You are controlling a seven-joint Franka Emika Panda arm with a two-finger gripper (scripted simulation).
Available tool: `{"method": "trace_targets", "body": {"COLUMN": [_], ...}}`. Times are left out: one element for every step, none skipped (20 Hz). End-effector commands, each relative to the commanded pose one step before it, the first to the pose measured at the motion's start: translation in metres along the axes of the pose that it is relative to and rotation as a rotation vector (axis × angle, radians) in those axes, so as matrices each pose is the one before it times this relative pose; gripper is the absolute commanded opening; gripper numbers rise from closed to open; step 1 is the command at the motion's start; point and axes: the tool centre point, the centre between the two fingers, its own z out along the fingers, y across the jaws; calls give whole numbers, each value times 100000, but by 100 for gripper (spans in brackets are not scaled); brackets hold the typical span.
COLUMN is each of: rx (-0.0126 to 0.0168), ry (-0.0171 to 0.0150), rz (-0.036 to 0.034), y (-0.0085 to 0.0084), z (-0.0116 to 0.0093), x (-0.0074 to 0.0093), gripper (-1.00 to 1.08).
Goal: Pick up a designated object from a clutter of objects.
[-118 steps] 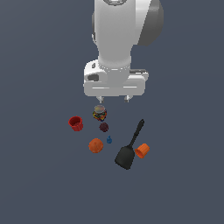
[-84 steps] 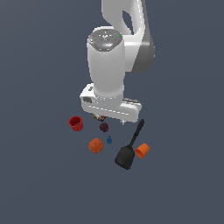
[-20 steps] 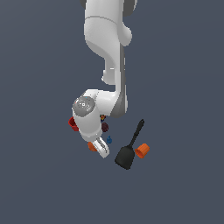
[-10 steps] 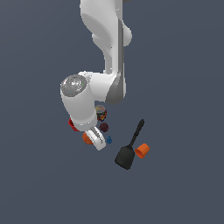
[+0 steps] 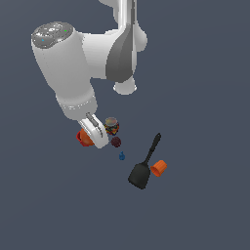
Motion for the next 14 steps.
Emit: {"method": "trace_targets", "body": {"rx": [29,0,0,0,0,0,0,0,0,0,0,0,-43,0], "ry": [119,0,0,0,0,0,0,0,0,0,0,0,18,0], "rz": [40,0,0,0,0,0,0,0,0,0,0,0,-51,0], "y": [555,197,193,188,184,179,169,158,146,134,122,110,57,87], "z": [-3047,-1135,-1123,-1112,-1101,-1088,-1050,-993,-931,-870,-811,-752,-687,-638], "x": [235,99,100,102,104,106,106,103,100,96,93,90,62,85], "gripper": [-100,-100,-100,-100,-100,-100,-100,-100,-100,-100,-100,-100,-100,-100]}}
